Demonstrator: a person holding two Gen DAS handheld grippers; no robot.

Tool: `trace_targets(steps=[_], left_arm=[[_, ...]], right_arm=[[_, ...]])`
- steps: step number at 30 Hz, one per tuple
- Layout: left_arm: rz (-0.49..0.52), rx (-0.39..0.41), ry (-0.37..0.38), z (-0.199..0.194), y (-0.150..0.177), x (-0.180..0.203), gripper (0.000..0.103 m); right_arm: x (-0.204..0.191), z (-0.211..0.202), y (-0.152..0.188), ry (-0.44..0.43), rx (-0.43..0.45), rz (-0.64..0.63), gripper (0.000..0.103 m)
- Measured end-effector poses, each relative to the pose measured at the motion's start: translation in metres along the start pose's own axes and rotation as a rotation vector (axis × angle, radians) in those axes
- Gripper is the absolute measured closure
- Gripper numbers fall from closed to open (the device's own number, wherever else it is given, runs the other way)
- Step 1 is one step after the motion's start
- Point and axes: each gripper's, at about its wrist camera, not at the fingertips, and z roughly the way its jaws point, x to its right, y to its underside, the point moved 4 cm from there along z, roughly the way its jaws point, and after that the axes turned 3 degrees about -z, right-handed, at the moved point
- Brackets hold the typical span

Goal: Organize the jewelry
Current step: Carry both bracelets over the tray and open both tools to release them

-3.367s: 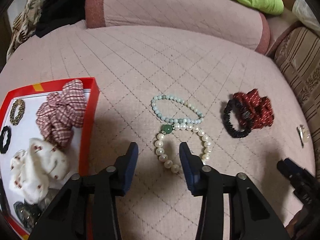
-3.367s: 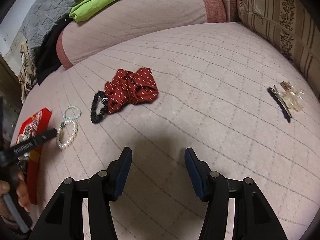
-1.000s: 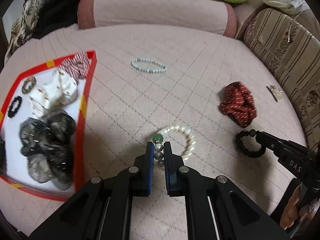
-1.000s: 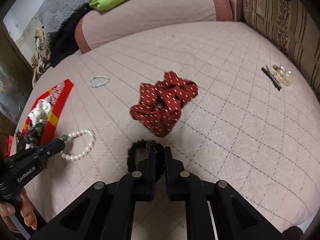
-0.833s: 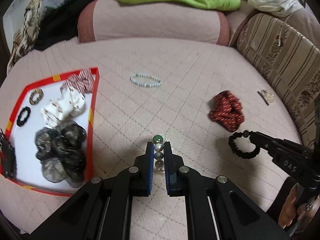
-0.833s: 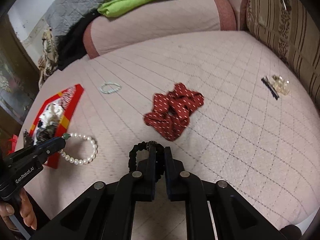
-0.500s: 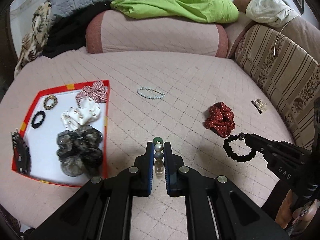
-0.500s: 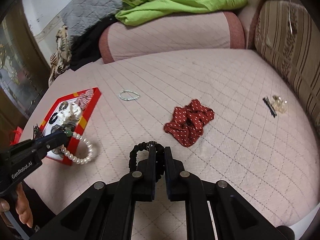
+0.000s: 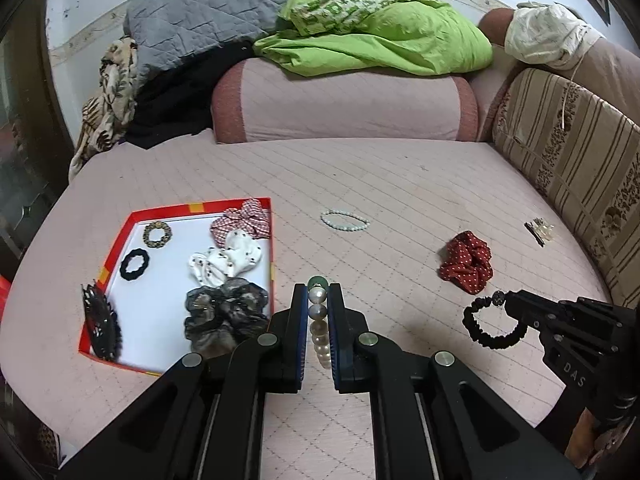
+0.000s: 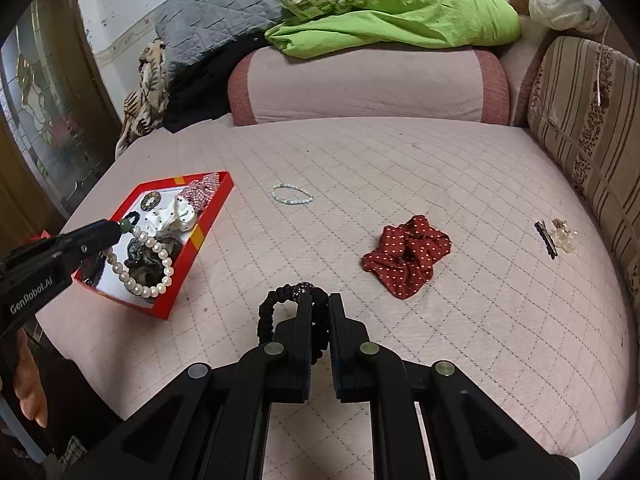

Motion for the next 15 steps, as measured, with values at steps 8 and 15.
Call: trace_targets(steps=[8, 15], left_arm=[[-0.011, 0.015, -0.039, -0.008, -0.003, -0.012, 0.094], [-0.033, 0.017, -0.056, -0.010, -0.003, -0.026, 0.094]], right_arm=[[-0.016, -0.003, -0.004, 0.002, -0.002, -0.038, 0.094], [-0.046, -0.003, -0.017, 0.002, -0.006, -0.091, 0.094]])
